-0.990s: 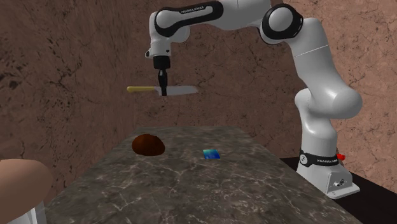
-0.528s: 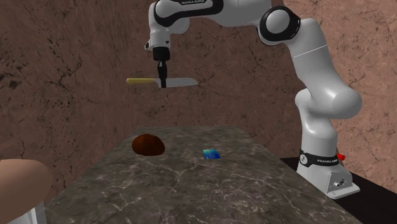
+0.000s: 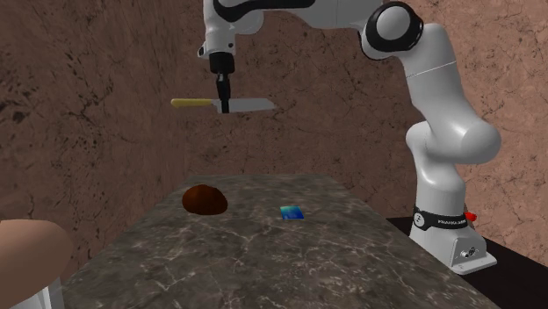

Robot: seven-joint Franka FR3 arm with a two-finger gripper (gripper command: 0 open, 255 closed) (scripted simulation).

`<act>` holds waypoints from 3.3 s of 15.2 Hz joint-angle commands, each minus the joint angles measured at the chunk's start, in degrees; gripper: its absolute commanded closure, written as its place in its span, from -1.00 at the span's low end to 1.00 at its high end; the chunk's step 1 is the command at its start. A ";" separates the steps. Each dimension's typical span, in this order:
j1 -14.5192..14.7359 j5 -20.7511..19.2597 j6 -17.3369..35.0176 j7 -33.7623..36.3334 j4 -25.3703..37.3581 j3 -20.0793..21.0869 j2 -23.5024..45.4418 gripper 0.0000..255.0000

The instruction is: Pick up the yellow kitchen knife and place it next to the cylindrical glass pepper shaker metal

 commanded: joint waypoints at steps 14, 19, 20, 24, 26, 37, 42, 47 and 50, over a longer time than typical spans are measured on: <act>13.46 -2.91 4.20 19.94 -13.84 7.32 -10.29 1.00; 17.22 -3.03 4.36 26.47 -14.02 10.11 -10.46 1.00; 17.97 -3.03 4.34 27.77 -13.82 10.66 -10.31 1.00; 20.93 -3.03 4.06 32.89 -12.24 12.80 -9.14 1.00; 22.40 -3.05 3.79 35.41 -10.96 13.86 -8.18 1.00; 30.85 -3.80 -0.03 48.74 3.32 18.80 1.91 1.00; 33.90 -4.33 -1.83 52.71 10.50 19.91 7.17 1.00; 33.77 -4.24 3.05 52.57 3.90 19.90 5.46 1.00; 33.72 -4.20 5.73 52.49 0.56 19.89 4.80 1.00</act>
